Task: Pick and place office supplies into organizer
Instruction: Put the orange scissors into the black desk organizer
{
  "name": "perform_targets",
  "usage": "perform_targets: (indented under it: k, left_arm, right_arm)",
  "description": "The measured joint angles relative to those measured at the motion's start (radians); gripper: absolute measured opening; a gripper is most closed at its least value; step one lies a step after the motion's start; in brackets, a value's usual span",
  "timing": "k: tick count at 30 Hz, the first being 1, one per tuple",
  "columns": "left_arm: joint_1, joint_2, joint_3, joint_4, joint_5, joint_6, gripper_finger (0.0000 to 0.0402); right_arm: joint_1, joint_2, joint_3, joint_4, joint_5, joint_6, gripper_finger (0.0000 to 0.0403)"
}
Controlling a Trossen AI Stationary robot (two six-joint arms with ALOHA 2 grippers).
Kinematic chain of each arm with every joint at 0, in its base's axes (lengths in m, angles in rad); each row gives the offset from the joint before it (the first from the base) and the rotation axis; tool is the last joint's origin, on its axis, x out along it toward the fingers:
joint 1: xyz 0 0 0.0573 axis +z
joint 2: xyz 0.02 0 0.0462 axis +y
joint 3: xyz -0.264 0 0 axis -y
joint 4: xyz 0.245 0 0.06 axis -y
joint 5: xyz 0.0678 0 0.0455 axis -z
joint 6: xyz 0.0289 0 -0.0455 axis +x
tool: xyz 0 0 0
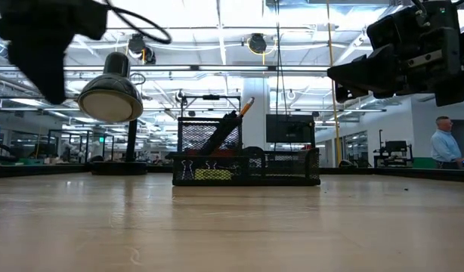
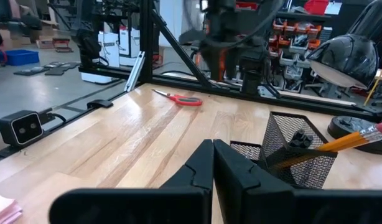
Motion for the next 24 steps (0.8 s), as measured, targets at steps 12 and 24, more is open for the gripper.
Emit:
perform_targets:
  k: [12,24]
  left_arm:
    - [-0.145,0.099,-0.020,-0.054,0.171,-0.490,0.0157]
    - [-0.306,0.197,-0.020,-0.026,0.292,-0.660,0.0157]
  right_arm:
    - [0.000,0.000,0.000,-0.030,-0.001,0.033,0.0004]
    - [0.000,0.000,0.000,-0.038,-0.001,0.033,0.0004]
